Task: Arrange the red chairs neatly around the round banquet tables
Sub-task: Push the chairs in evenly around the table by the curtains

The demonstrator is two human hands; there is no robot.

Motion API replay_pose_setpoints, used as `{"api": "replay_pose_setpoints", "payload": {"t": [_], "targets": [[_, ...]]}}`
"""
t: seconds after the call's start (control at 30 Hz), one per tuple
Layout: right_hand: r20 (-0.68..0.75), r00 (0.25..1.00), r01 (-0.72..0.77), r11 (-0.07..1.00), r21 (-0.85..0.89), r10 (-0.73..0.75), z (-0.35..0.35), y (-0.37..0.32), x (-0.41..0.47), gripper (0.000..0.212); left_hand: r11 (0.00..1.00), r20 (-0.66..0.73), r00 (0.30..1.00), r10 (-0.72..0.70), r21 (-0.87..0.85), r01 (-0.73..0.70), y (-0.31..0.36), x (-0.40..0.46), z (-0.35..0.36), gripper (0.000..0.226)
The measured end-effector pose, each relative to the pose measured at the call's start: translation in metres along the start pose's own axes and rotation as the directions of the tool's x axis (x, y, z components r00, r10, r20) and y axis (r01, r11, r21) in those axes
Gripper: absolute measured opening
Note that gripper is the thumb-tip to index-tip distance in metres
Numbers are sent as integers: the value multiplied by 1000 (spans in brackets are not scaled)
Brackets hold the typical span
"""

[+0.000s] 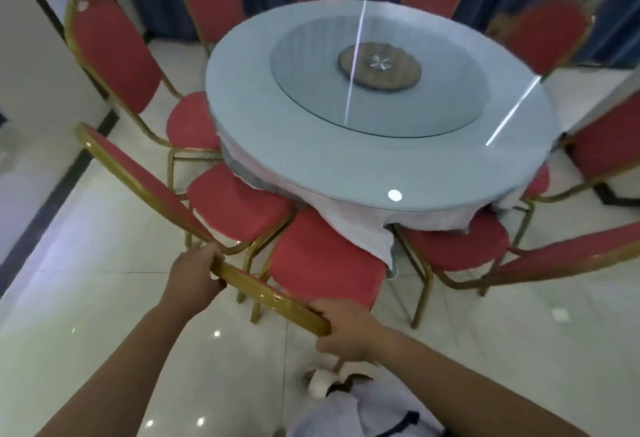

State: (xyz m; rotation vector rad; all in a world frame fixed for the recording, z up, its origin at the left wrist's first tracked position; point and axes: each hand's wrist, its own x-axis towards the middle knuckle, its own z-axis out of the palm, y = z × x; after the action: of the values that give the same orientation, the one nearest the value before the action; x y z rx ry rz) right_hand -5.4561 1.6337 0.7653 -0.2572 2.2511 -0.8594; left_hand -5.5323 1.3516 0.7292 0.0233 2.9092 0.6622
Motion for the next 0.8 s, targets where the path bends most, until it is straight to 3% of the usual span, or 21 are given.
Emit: {"api": "replay_pose_setpoints", "payload": {"t": [0.1,0.23,0.33,0.4,0.47,0.6,0.8], "targets": [[-134,987,-79,991,110,94,1,24,-21,52,999,45,998,40,27,-41,22,-4,11,32],[-297,935,-147,974,171,193,7,65,-53,42,950,279,941,192,187,-249,48,-18,22,22],[-488,833,-325,944,-54,259,24,88,-74,41,934,359,909,209,201,-294,64,-40,34,19],[-589,737,-415,910,-6,332,34,95,-81,39,924,360,906,222,218,-313,70,-52,43,20],[-623,696,-418,907,52,357,36,103,-81,36,936,353,913,207,199,-289,72,-61,50,22],[-605,719,-399,916,44,343,17,111,-70,33,974,382,909,168,78,-212,76,-51,54,24],[-607,710,-421,906,40,356,-26,120,-36,30,983,383,915,126,75,-167,93,-2,54,28]]}}
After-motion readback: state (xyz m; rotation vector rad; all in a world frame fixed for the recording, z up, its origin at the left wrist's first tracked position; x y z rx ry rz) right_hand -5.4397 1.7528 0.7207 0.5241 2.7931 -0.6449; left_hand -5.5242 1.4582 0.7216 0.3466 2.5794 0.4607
